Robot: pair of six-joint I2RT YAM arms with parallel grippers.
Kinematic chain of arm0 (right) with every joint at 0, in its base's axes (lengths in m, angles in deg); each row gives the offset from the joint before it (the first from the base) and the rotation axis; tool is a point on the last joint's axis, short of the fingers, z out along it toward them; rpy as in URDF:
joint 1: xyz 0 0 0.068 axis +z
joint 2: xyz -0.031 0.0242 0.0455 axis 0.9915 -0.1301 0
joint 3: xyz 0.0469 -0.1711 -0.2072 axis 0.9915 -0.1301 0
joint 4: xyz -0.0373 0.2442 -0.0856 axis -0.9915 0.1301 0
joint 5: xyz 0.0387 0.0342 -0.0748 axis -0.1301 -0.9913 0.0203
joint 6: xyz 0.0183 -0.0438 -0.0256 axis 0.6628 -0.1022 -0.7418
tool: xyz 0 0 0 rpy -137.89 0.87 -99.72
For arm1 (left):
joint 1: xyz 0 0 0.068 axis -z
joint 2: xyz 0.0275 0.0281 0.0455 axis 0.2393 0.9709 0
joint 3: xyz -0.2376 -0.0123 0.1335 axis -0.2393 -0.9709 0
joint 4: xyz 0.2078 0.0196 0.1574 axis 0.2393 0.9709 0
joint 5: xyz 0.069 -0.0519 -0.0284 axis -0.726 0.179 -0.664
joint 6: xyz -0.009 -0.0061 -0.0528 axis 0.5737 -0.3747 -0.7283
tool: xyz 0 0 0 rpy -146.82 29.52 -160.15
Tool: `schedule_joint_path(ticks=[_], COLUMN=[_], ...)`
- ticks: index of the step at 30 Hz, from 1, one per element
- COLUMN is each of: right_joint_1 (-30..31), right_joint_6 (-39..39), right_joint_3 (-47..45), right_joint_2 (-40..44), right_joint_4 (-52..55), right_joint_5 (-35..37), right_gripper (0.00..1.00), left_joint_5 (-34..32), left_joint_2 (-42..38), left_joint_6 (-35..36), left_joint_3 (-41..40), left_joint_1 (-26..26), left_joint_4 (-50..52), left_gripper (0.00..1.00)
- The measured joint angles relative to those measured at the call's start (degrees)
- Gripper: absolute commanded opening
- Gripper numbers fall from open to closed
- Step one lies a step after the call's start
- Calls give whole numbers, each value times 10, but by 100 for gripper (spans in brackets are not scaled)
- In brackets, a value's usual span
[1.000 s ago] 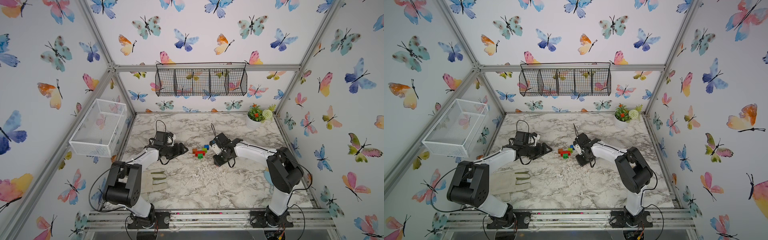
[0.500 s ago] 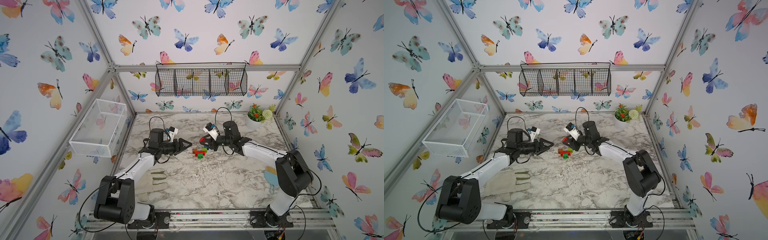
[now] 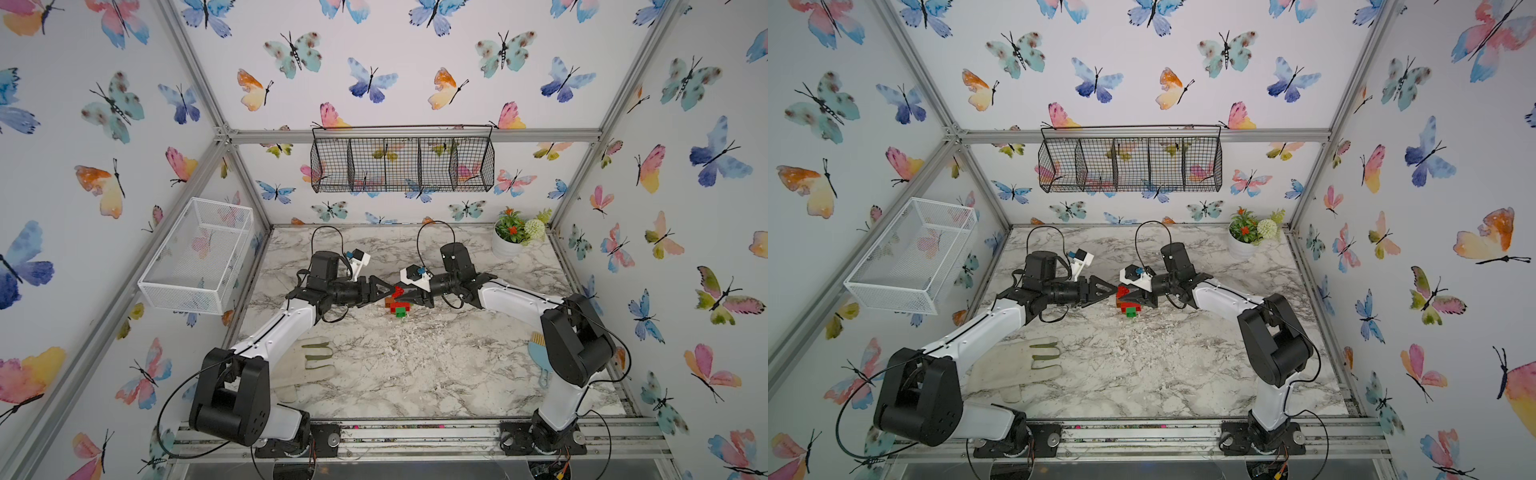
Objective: Assemble the letter v with lego
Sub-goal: Adjust the lego brick at the center of the board.
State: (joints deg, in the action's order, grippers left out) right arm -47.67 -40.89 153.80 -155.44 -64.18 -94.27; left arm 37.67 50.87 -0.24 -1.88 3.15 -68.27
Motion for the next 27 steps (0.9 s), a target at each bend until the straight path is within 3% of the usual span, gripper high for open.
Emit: schedule_joint_path(ticks=[13, 18, 20, 23, 25, 27], right_joint_1=[0, 0, 0, 0, 1, 2], right_joint_6=[-11, -5, -1, 4, 10, 16], right_joint_3=[16, 17, 17, 17, 16, 16], right_joint_2=[-13, -23, -28, -28, -28, -28], right_joint_4=[7, -3, -3, -9, -19, -24], right_joint_5=[-3, 2, 4, 18, 30, 38], right_gripper=[1, 2, 8, 29, 32, 42], left_joint_5=[-92, -121, -130, -144, -150, -158], left_joint_2=[59, 84, 87, 87, 87, 87], left_joint_6=[31, 31, 30, 20, 13, 9], left_joint_3=[72, 98, 103, 109, 113, 116], left_joint_1=[54, 66, 71, 72, 72, 72], left_joint_4=[79, 95, 97, 105, 109, 112], left_gripper=[58, 37, 29, 23, 19, 16])
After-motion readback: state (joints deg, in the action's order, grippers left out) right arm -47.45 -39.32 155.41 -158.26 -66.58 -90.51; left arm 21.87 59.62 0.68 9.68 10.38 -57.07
